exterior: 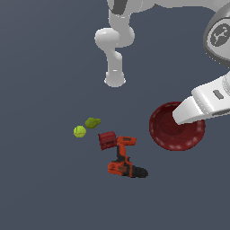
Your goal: Pick up a designated object from a clutter of objects.
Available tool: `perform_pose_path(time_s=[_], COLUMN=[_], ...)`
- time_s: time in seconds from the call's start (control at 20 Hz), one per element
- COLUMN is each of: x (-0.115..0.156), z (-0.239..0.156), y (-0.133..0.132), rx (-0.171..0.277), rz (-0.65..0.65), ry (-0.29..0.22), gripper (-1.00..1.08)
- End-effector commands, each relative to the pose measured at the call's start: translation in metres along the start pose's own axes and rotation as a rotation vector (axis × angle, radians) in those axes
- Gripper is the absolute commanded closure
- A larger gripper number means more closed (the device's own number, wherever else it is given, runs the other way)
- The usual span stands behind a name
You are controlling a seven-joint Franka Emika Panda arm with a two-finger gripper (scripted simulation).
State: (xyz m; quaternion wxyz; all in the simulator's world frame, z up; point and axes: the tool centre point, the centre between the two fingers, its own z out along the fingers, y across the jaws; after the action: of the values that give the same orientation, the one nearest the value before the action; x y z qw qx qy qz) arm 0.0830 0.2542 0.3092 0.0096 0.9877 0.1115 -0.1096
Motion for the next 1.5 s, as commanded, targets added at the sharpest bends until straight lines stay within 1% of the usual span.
perform_pose_path(time_s=[0.0,0.35,0.65,1.0,1.45], x=[-0.008,-0.025,-0.034,-0.040,-0.042], z=[-0.025,-0.082,-0.114,-0.136,-0.145], y=[-0.001,-0.004,-0.006,-0.008,-0.008], rx=[0.000,0.001,0.001,0.001,0.001], rz=[0.000,0.000,0.001,0.001,0.001], ry=[0.002,0.002,0.002,0.002,0.002], gripper=[1.08,1.08,1.08,1.08,1.08])
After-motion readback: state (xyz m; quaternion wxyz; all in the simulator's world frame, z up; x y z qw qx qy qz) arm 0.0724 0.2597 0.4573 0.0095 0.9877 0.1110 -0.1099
